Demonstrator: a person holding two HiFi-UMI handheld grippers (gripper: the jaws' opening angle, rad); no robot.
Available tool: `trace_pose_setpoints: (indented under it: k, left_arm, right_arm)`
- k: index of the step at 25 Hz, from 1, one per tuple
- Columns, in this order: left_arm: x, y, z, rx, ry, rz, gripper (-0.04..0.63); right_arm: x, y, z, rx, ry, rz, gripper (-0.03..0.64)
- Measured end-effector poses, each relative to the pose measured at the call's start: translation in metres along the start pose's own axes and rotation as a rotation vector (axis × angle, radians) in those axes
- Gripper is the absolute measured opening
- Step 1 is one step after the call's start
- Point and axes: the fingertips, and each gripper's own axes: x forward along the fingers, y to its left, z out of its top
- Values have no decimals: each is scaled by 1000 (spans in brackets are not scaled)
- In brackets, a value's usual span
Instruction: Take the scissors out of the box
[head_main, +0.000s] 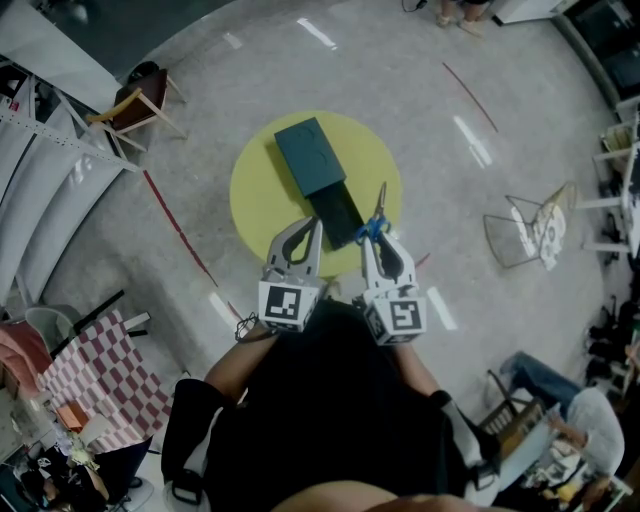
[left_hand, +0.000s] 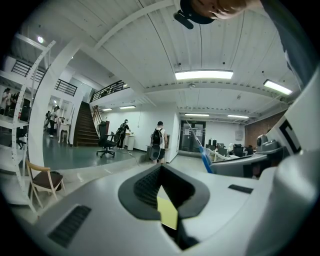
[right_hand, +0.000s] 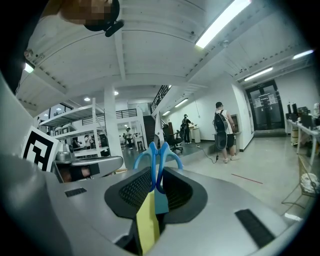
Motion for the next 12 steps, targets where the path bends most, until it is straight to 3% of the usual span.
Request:
trace_pose_setpoints:
  k: [12]
  left_arm:
    - [1, -2, -3, 5, 1, 4, -8]
  right_arm:
    - [0, 3, -4, 5, 14, 15, 72]
